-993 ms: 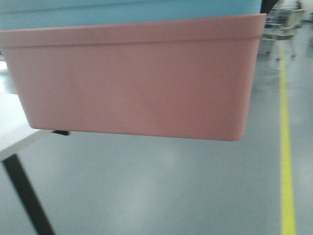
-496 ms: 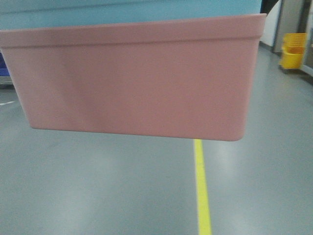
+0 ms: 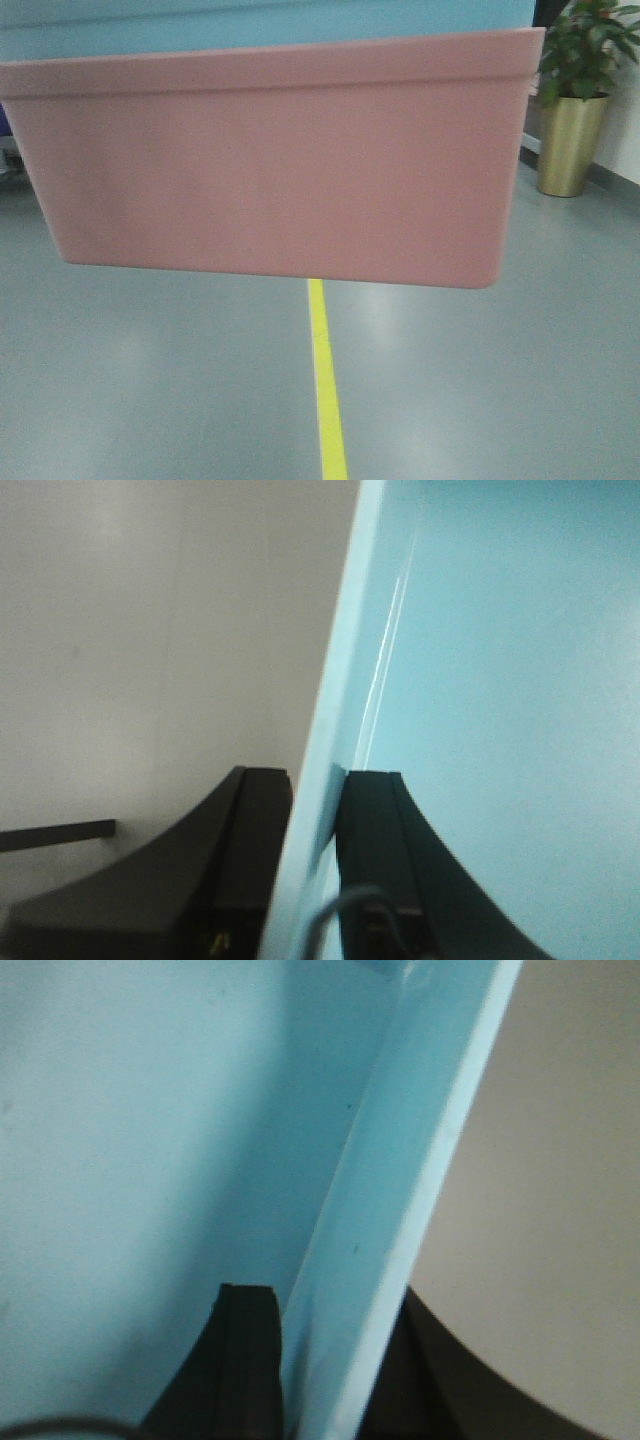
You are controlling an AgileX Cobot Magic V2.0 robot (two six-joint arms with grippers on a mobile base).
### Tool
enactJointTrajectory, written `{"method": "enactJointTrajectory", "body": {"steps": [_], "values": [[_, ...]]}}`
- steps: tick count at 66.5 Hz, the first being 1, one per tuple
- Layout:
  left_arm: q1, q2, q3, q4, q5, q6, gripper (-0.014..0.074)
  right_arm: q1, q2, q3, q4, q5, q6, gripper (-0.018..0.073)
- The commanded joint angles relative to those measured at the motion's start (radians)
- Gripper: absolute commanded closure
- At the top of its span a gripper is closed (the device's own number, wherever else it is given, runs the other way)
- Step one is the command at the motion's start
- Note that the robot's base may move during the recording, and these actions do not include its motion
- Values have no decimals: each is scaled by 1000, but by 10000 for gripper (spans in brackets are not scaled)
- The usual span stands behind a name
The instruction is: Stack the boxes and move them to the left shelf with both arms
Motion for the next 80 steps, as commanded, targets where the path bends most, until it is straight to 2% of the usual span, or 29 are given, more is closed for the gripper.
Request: {"method": "enactJointTrajectory", "body": {"steps": [1, 80], "values": [[-49, -57, -45, -64, -167, -9, 599, 21, -41, -39, 43, -216, 22, 503], [-49, -48, -45, -64, -163, -9, 599, 20, -41, -39, 39, -211, 22, 503]]}}
